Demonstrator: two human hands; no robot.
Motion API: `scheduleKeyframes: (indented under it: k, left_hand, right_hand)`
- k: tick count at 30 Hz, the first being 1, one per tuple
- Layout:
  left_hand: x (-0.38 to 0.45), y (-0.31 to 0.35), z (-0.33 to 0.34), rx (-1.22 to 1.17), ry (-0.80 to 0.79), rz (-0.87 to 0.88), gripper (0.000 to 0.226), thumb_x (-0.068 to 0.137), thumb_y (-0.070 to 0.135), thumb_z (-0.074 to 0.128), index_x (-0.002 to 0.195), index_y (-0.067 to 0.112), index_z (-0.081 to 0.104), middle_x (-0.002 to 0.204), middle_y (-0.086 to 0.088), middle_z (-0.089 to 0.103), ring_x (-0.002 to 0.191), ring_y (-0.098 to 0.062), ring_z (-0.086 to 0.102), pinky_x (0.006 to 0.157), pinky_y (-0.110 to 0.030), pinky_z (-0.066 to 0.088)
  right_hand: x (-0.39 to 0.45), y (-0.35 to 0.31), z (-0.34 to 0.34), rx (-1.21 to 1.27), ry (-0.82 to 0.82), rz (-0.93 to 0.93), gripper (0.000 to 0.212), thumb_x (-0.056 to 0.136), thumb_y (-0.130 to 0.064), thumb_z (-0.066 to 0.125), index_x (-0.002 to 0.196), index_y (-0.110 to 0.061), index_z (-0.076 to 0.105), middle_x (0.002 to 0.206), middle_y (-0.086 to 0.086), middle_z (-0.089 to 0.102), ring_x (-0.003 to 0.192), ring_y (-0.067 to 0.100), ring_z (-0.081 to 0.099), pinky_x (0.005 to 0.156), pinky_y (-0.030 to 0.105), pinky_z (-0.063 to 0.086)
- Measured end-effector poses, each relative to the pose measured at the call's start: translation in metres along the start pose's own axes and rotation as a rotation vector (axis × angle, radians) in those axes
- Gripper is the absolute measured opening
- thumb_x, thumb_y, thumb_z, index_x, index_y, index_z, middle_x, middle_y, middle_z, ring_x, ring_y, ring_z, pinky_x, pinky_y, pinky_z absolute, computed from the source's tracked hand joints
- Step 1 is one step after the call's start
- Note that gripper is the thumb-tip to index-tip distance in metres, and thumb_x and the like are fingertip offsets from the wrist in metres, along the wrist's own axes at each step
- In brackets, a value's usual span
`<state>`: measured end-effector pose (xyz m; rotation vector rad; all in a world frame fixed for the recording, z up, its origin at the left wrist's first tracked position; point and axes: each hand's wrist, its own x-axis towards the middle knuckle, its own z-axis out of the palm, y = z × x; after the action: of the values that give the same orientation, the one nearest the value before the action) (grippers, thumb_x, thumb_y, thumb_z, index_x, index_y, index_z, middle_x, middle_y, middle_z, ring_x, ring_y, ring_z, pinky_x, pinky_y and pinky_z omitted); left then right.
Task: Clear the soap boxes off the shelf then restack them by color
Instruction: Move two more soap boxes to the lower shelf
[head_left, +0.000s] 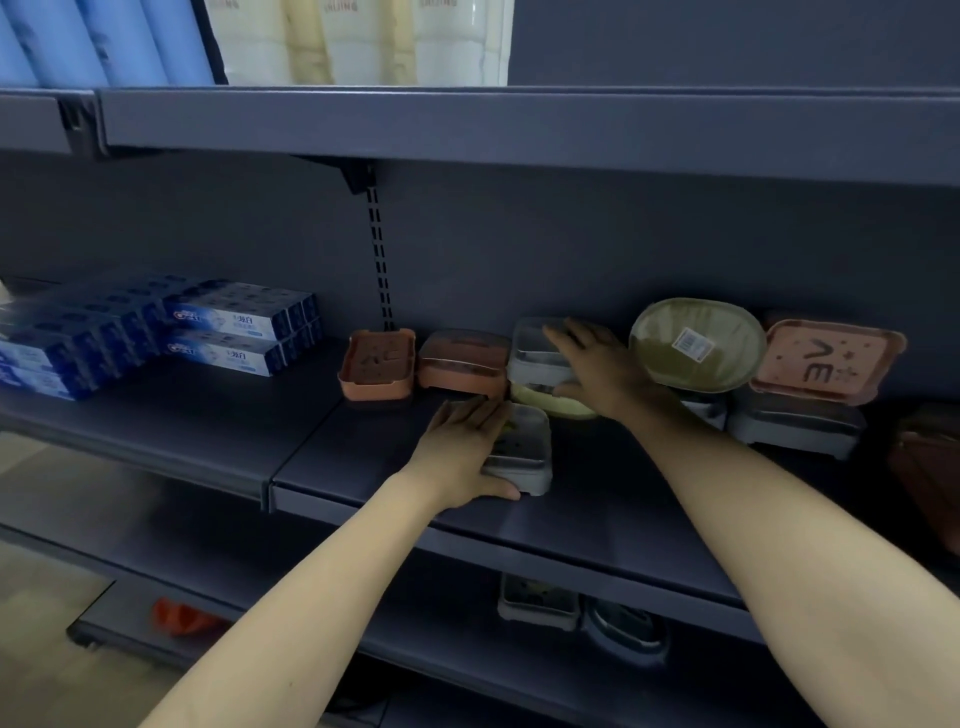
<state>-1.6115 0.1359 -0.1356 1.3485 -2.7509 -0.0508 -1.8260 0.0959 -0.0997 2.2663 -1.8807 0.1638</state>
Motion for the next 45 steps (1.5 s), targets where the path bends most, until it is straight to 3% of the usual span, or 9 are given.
scheduleKeyframes:
  k: [8, 14, 27, 35, 39, 45]
  left_hand:
    - [-0.025, 0.003, -0.002, 0.013, 0.032, -0.014, 0.098, 0.079, 0.061, 0.059, 0.151, 0.017, 0.009, 0.159, -0.001, 0.004, 0.145, -0.019, 0.005, 0.117, -0.037, 0.004]
    - [-0.065, 0.01, -0.001, 0.044, 0.061, 0.023, 0.099, 0.079, 0.062, 0.059, 0.151, 0.017, 0.008, 0.159, -0.001, 0.005, 0.145, -0.018, 0.004, 0.118, -0.035, 0.005]
    - [-0.167, 0.054, 0.029, 0.022, 0.1, 0.194, 0.097, 0.084, 0.064, 0.048, 0.15, 0.014, -0.003, 0.159, 0.001, -0.007, 0.146, -0.016, -0.009, 0.116, -0.033, -0.007]
    - [-0.193, 0.065, 0.073, -0.022, 0.012, 0.242, 0.097, 0.085, 0.062, 0.05, 0.15, 0.015, -0.003, 0.158, 0.002, -0.008, 0.145, -0.015, -0.011, 0.115, -0.031, -0.01]
    - [-0.191, 0.063, 0.1, -0.047, -0.079, 0.197, 0.097, 0.085, 0.061, 0.05, 0.15, 0.015, -0.003, 0.159, 0.001, -0.007, 0.145, -0.016, -0.01, 0.116, -0.033, -0.009]
    - [-0.171, 0.063, 0.147, -0.081, -0.189, 0.145, 0.097, 0.085, 0.06, 0.05, 0.151, 0.014, -0.004, 0.159, 0.0, -0.008, 0.145, -0.016, -0.01, 0.115, -0.034, -0.009]
  right_hand:
    - [-0.058, -0.011, -0.014, 0.061, 0.092, -0.001, 0.076, 0.09, -0.036, 0.058, 0.151, -0.021, 0.014, 0.157, 0.007, 0.013, 0.143, 0.028, 0.013, 0.115, 0.039, 0.02]
    - [-0.125, -0.029, -0.024, 0.115, 0.063, 0.111, 0.077, 0.092, -0.042, 0.053, 0.151, -0.023, 0.009, 0.158, 0.004, 0.01, 0.144, 0.024, 0.009, 0.116, 0.036, 0.013]
    - [-0.285, -0.082, -0.004, 0.011, 0.127, 0.168, 0.08, 0.08, -0.033, 0.072, 0.146, -0.012, 0.032, 0.149, 0.018, 0.033, 0.136, 0.036, 0.031, 0.113, 0.043, 0.026]
    - [-0.342, -0.105, 0.032, -0.012, 0.152, 0.163, 0.085, 0.064, -0.027, 0.085, 0.136, -0.008, 0.043, 0.138, 0.022, 0.047, 0.124, 0.041, 0.047, 0.101, 0.05, 0.04]
    - [-0.356, -0.106, 0.063, 0.022, 0.066, 0.225, 0.09, 0.062, -0.031, 0.086, 0.137, -0.012, 0.04, 0.137, 0.018, 0.049, 0.123, 0.038, 0.05, 0.097, 0.048, 0.045]
    - [-0.358, -0.099, 0.123, 0.066, -0.049, 0.286, 0.089, 0.057, -0.033, 0.089, 0.133, -0.011, 0.05, 0.131, 0.019, 0.055, 0.116, 0.038, 0.056, 0.092, 0.047, 0.049]
